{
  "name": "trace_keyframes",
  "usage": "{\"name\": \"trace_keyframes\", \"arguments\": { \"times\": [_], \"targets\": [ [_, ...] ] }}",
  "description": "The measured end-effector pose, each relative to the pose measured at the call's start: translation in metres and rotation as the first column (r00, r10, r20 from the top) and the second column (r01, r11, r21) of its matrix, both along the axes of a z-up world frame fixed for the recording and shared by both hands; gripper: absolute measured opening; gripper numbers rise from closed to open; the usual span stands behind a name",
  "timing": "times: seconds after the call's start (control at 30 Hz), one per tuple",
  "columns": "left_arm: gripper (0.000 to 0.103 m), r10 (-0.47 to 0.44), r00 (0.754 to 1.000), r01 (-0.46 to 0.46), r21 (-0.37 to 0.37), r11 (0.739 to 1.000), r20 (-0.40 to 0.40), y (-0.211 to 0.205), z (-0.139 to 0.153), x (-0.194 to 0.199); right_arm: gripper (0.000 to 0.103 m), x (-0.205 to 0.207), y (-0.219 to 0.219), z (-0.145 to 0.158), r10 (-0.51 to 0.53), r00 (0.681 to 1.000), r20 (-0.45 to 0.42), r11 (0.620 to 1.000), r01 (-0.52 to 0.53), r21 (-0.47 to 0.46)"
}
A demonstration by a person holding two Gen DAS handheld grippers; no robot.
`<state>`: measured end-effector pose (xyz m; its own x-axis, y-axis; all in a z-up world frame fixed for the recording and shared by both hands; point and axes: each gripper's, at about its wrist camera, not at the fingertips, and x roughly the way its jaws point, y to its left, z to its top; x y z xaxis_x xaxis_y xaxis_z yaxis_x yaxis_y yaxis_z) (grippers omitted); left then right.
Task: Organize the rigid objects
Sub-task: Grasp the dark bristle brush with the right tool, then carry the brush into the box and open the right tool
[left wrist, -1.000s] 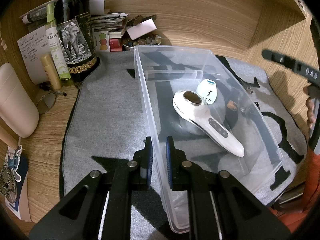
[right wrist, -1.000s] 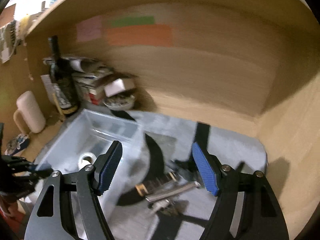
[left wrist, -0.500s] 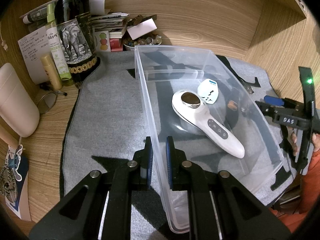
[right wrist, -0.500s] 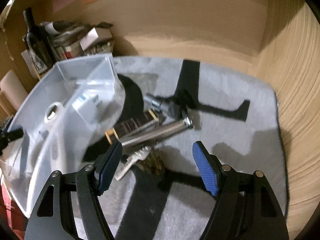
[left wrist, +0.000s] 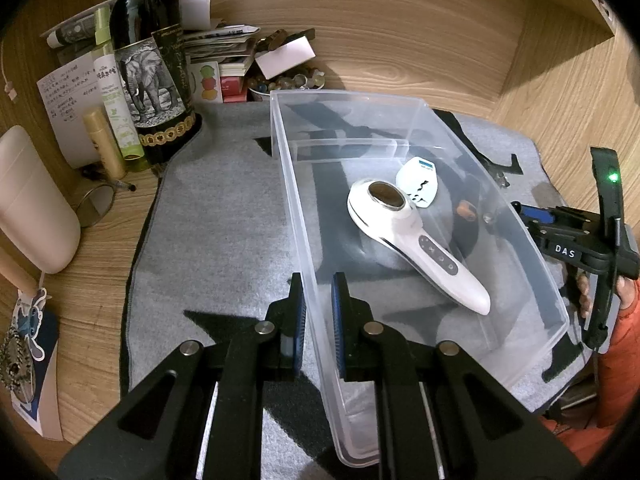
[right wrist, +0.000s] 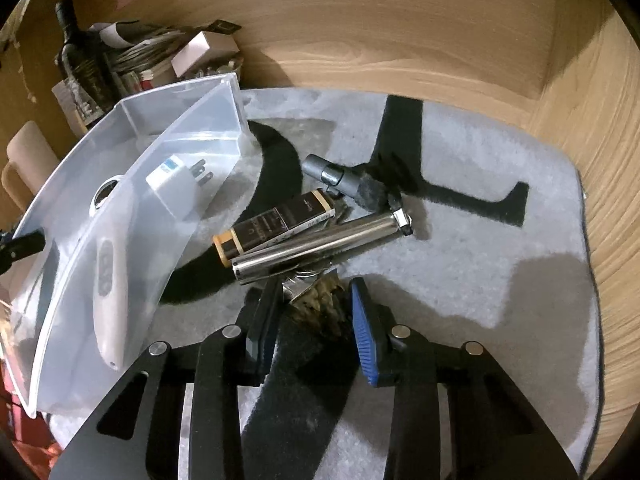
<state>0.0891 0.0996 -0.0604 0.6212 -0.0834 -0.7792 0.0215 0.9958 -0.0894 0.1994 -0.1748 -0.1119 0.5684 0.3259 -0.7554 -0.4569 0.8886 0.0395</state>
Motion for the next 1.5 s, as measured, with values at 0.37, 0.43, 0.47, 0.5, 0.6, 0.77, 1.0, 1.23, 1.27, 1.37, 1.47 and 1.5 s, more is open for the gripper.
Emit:
{"name": "trace_keyframes", "arguments": {
  "times": [0.37,0.43,0.47,0.5,0.6,0.77,1.0,1.23,1.27,1.37,1.47,1.5],
  "targets": [
    [0.012,0.000,1.000,0.000,0.000,1.000,0.000,0.000,0.000,0.000,0.031,-0.016,-0.005,0.039,0.000,0.994,0.108,0.999,-0.004,0.037],
    [0.012,0.002,1.000,-0.002,-0.001,1.000,0.000,0.001,0.000,0.000,0.031,-0.020,-0.004,0.047,0.004,0.991,0.132,0.999,-0.010,0.041],
    [0.012,0.002,1.000,-0.002,-0.002,1.000,0.001,0.002,0.000,0.000,0.031,-0.022,-0.002,0.053,0.008,0.989,0.149,0.999,-0.015,0.044],
    [0.012,0.003,1.000,-0.003,-0.003,1.000,0.001,0.002,0.000,-0.001,0.031,-0.021,-0.001,0.056,0.012,0.987,0.159,0.999,-0.019,0.046],
    [0.012,0.004,1.000,-0.004,-0.004,1.000,0.001,0.003,0.000,-0.001,0.031,-0.023,0.005,0.071,0.029,0.980,0.196,0.998,-0.041,0.054],
    [0.012,0.004,1.000,-0.004,-0.005,1.000,0.000,0.004,0.000,-0.001,0.031,-0.026,0.018,0.094,0.064,0.964,0.259,0.994,-0.085,0.070],
    [0.012,0.005,1.000,-0.005,-0.003,1.000,0.000,0.004,0.000,0.000,0.031,-0.039,0.045,0.112,0.132,0.938,0.320,0.983,-0.165,0.076],
    [0.012,0.005,1.000,-0.005,-0.004,1.000,0.000,0.004,0.000,0.000,0.031,-0.044,0.077,0.100,0.226,0.930,0.289,0.967,-0.250,0.050],
    [0.012,0.005,1.000,-0.005,-0.004,1.000,0.000,0.004,0.000,0.000,0.031,-0.044,0.081,0.097,0.235,0.931,0.280,0.965,-0.258,0.046],
    [0.012,0.005,1.000,-0.005,-0.004,1.000,0.000,0.004,0.000,-0.001,0.031,-0.042,0.090,0.086,0.255,0.935,0.248,0.962,-0.271,0.033],
    [0.012,0.004,1.000,-0.004,-0.003,1.000,0.000,0.003,0.000,0.000,0.031,-0.040,0.097,0.073,0.271,0.941,0.203,0.959,-0.283,0.033],
    [0.012,0.004,1.000,-0.004,-0.003,1.000,0.000,0.004,0.000,-0.001,0.031,-0.039,0.100,0.069,0.277,0.942,0.189,0.958,-0.287,0.028]
  ]
}}
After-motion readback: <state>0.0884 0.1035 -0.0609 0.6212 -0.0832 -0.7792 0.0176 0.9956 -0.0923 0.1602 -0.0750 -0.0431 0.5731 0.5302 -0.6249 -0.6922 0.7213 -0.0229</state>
